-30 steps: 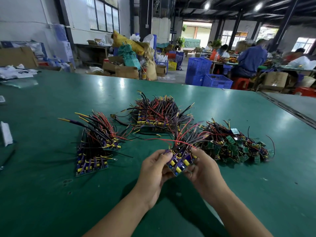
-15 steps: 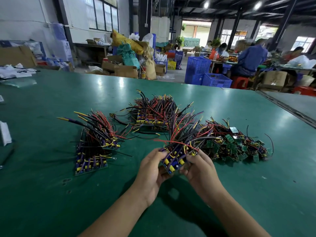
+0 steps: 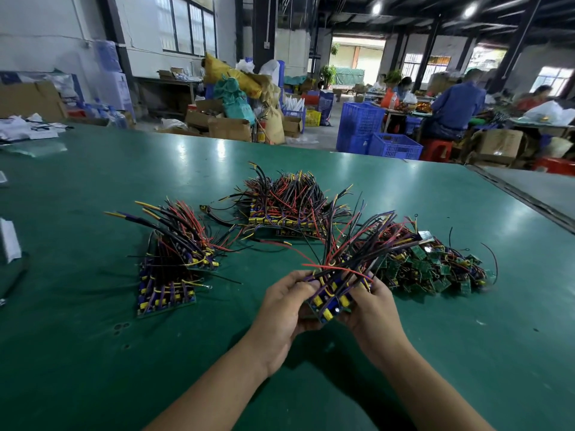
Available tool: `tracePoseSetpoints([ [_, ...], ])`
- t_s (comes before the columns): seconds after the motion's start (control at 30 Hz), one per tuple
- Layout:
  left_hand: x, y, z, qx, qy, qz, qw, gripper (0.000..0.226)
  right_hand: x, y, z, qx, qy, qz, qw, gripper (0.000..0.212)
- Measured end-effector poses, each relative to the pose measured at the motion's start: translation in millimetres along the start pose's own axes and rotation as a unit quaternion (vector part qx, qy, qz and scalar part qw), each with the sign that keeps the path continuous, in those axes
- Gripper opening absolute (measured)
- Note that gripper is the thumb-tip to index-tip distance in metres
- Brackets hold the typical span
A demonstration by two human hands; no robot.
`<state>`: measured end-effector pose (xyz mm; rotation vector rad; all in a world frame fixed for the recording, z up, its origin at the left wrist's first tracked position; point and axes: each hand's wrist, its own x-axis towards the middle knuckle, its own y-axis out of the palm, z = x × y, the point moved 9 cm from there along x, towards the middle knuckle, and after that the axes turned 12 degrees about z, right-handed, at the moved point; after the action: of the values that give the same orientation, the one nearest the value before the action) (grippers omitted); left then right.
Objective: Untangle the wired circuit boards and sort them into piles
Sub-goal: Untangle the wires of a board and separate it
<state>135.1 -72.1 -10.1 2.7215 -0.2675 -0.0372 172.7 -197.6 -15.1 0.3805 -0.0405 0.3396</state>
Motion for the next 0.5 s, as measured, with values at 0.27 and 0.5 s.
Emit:
tracePoseSetpoints([
  [0.27, 2.5, -2.6, 11.6, -0.005, -0.031, -0.013, 0.999, 0.011, 1.1, -6.3, -0.4, 0.011, 0.019, -0.01, 1.0, 0.017],
  [0.5, 3.0, 0.6, 19.5, -0.072, -0.062, 0.009, 0.995, 0.024, 3.2, -0.5, 1.8, 0.033, 0.013, 0.009, 0.999, 0.017],
])
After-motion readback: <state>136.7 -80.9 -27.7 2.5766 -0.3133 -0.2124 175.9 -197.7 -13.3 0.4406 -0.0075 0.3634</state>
